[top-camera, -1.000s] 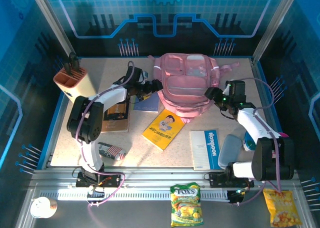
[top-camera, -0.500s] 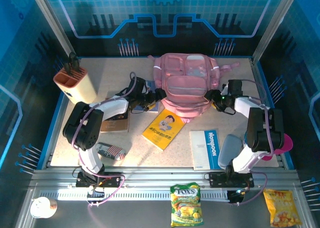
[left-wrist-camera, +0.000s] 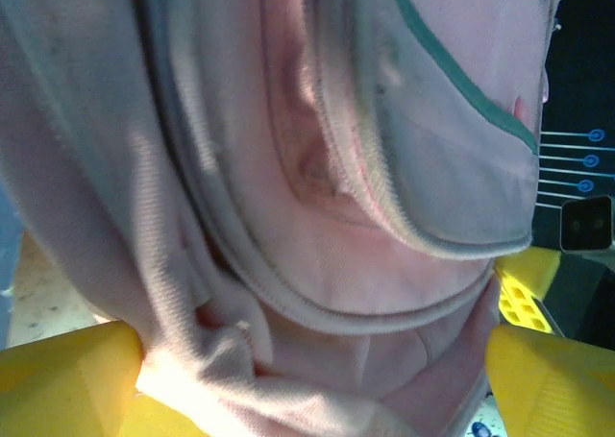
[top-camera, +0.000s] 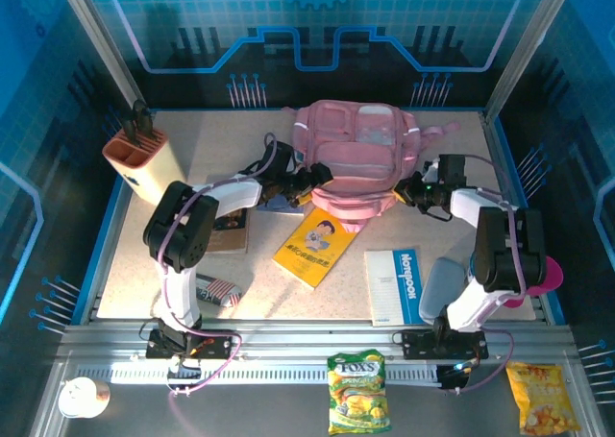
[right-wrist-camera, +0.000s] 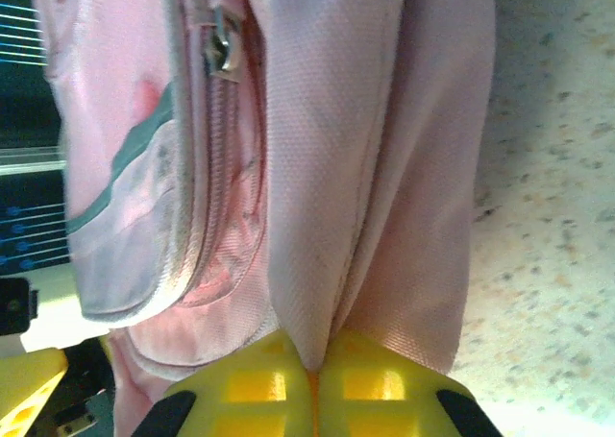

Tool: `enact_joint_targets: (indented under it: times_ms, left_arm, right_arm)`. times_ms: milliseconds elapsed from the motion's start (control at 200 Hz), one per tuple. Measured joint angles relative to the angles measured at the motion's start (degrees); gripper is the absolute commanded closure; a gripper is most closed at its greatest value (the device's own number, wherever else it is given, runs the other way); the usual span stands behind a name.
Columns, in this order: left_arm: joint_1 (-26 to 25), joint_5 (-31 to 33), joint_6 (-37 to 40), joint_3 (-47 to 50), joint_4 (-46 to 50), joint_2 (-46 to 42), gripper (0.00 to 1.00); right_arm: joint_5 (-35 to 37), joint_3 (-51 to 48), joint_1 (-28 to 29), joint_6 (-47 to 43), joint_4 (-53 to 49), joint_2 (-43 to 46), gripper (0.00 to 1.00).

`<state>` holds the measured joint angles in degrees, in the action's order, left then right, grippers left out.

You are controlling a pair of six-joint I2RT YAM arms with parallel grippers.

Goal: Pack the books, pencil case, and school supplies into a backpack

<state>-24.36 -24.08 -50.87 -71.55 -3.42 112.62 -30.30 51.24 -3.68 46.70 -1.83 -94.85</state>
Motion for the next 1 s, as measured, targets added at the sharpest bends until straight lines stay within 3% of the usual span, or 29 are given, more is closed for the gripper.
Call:
enact_joint_targets:
  times_ms: [225, 460, 805, 1001]
  left_arm:
    - [2.43, -0.20, 1.79, -3.30, 2.10, -0.52, 0.07]
    - [7.39, -0.24, 4.70, -5.05, 4.74, -1.64, 0.07]
    - [9.60, -0.15, 10.12, -8.31, 9.53, -2.99, 0.04]
    - [11.47, 1.40, 12.44, -8.15, 12.28, -5.79, 0.03]
  right_arm:
    - [-0.79, -0.20, 3.30, 4.04, 1.16, 8.94, 0.93]
    - [-0.46, -0.57, 8.87, 10.03, 5.20, 9.79, 0.92]
    - [3.56, -0.15, 8.44, 11.06, 5.42, 9.77, 0.92]
    - [4.76, 5.01, 7.34, 9.64, 4.76, 8.13, 0.92]
